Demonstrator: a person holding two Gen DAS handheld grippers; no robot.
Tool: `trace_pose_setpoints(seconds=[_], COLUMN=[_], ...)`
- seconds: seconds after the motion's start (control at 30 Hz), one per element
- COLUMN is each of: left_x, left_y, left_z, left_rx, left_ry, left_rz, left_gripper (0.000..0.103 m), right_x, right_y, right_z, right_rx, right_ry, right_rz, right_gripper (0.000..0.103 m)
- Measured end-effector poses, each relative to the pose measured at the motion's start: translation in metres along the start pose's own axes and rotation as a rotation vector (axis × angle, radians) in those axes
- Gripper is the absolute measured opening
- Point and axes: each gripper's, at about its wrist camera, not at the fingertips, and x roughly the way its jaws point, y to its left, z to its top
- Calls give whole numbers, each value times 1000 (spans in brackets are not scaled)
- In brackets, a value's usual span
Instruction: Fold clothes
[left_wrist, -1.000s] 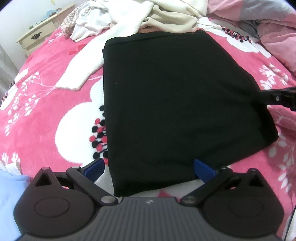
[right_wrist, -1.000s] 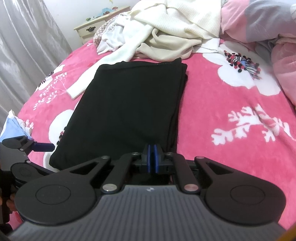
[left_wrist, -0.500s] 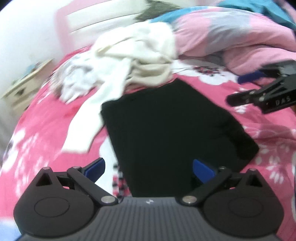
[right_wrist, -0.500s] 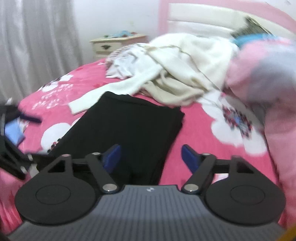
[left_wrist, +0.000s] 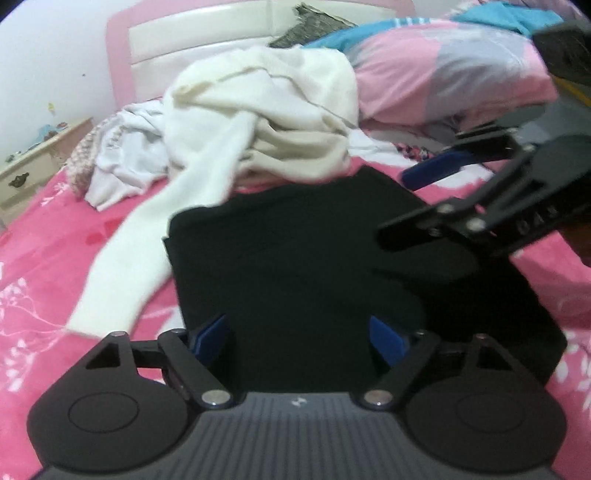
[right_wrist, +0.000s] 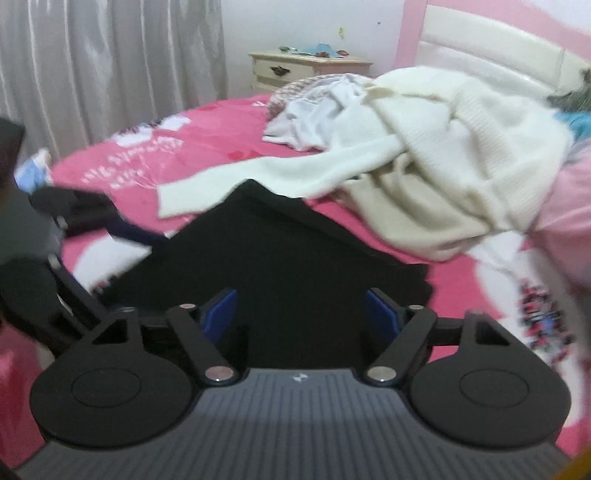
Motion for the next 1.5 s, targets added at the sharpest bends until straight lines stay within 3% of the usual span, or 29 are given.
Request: trace_pose_setpoints(seconds=[0.1, 0.17, 0.2, 0.23, 0.27, 0.3, 0.43, 0.57, 0.7, 0.77, 0.9, 1.0, 1.13, 1.23, 1.33, 1.43, 1.5], left_x=[5, 7, 7, 8, 7, 7, 7, 5, 8, 9, 11, 16, 19, 14, 8, 5, 5], left_y=[4, 13, 17, 21, 23, 25, 27, 32, 37, 38, 38, 37, 38, 41, 47, 54, 57], left_z=[-8, -10, -11, -11, -11, -11, -7, -4, -2, -1, 1, 0, 0, 0, -1, -3, -5], left_rx=[-20, -76, -105, -122, -133, -143, -159, -196, -208, -212, -222, -211, -212, -223, -247, -277, -295], left_ry=[13, 22, 26, 26, 25, 24, 28, 9, 8, 4, -8, -9, -12, -19, -28, -15, 0], left_rz=[-9, -33, -47, -55, -61, -67, -71, -61, -44, -33, -33, -24, -20, -21, -26, -34, -45], left_gripper=[83, 83, 83, 83, 83, 83, 83, 83, 83, 83, 83, 83, 84, 84, 84, 84, 84], right_x=[14, 19, 22, 17, 12, 7, 2, 28, 54, 51, 38, 46, 53, 31, 21, 55, 86], right_y=[-8, -33, -45, -54, -63, -72, -68, -76, -90, -88, -90, -98, -105, -104, -75, -28, 1], right_z=[-8, -18, -22, -21, -20, -19, 2, 13, 9, 7, -1, -7, -10, -5, 19, 49, 60], right_rx=[36, 98, 129, 175, 222, 269, 246, 233, 266, 263, 301, 322, 313, 331, 193, -35, -148], right_ry=[37, 74, 92, 81, 69, 58, -16, -8, 65, 40, -16, 4, 14, -75, -171, -64, -14], right_rz=[59, 0, -31, -52, -72, -93, -107, -181, -171, -162, -192, -216, -329, -340, -169, 83, 135], right_gripper=[52, 40, 30, 9, 6, 10, 10, 11, 9, 2, 0, 0, 0, 0, 3, 3, 3])
